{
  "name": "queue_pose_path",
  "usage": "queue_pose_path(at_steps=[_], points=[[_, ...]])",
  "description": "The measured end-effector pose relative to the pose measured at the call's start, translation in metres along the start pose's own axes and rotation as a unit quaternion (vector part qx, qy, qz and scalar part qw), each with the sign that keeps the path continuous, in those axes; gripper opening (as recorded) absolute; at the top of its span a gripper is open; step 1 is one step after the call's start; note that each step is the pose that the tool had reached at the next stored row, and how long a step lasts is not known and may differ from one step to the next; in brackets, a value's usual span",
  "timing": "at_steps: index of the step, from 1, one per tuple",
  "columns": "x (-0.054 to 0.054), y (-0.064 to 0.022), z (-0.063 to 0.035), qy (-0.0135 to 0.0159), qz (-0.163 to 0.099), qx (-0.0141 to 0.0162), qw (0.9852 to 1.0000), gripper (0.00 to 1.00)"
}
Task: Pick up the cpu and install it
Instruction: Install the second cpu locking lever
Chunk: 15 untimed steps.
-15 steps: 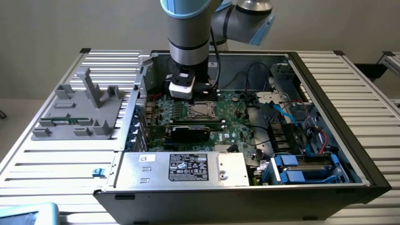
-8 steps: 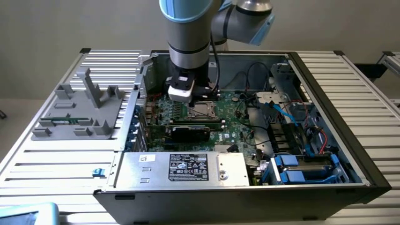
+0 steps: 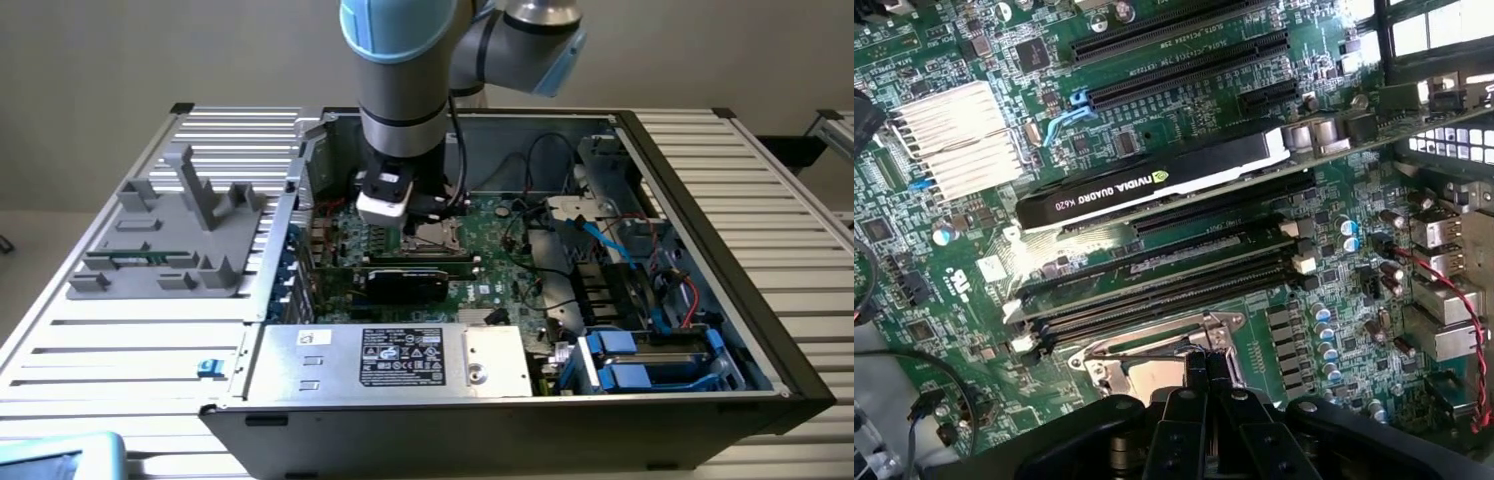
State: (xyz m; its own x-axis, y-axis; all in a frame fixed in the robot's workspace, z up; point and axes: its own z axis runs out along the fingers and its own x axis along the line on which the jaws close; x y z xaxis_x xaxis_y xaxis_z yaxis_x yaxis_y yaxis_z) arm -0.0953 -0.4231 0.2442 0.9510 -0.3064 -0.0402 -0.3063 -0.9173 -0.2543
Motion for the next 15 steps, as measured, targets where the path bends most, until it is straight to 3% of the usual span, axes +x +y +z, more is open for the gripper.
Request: queue_pose_path(at_steps=[10,15], points=[[-0.002,0.0039,0.0109,-0.0124,0.019,-0.0049,0.9997,0.11],[-0.004,0.0057,0.0151,-0.0143,0.020,-0.0051,0.9997,0.11]])
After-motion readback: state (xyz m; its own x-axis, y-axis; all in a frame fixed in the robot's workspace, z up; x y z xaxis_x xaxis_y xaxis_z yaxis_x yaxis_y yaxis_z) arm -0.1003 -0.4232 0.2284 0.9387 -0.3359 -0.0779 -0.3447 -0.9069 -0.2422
